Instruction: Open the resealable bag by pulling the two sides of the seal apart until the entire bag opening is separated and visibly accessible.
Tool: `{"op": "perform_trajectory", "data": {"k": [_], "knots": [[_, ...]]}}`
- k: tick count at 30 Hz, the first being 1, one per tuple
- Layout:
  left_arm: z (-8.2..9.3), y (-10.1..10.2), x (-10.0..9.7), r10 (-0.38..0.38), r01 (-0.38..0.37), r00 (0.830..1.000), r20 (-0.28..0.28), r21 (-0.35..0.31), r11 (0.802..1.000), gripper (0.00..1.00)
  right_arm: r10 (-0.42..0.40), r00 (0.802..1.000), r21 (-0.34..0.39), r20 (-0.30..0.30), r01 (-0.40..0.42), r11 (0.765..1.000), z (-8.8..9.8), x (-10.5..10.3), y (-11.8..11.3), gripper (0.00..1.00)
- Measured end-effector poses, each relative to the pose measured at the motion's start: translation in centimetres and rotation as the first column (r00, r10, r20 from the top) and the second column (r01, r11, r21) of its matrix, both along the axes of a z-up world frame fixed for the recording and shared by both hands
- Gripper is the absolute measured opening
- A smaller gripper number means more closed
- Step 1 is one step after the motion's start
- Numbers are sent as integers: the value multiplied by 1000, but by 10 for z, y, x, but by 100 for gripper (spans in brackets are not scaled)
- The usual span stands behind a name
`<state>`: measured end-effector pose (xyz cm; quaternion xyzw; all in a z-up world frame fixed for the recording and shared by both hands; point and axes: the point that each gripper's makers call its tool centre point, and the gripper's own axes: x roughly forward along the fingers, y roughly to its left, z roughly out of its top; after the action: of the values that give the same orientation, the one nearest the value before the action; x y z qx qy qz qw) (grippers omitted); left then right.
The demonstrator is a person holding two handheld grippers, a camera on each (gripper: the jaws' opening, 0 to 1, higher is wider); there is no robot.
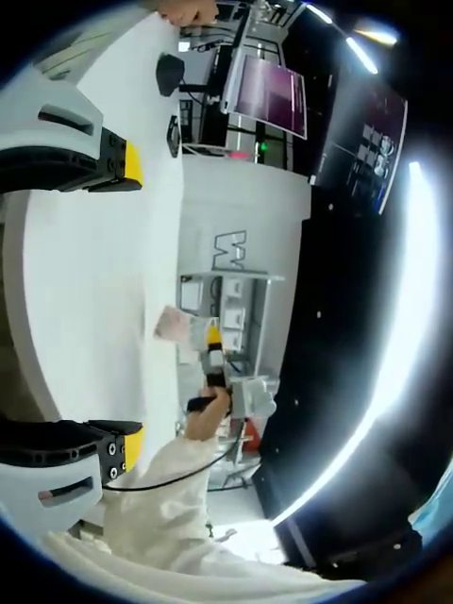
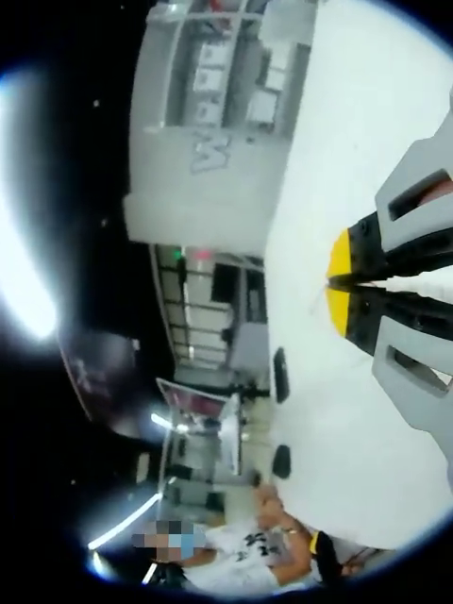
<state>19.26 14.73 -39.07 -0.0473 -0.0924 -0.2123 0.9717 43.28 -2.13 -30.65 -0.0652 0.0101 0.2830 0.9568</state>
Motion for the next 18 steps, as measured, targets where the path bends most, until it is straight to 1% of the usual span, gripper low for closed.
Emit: {"op": "perform_trajectory", "data": {"k": [5,12,18], "knots": [[-1,0,2,-3,3,1000,-4,1,1000,99,-7,1000,23,-16,7,1000,-2,5,-1,0],[-1,0,2,-3,3,1000,-4,1,1000,99,-2,998,70,-59,6,998,-4,12,0,0],[-2,-1,3,-8,8,1000,-9,1,1000,99,-10,998,74,-70,16,997,-5,14,1,0]]}}
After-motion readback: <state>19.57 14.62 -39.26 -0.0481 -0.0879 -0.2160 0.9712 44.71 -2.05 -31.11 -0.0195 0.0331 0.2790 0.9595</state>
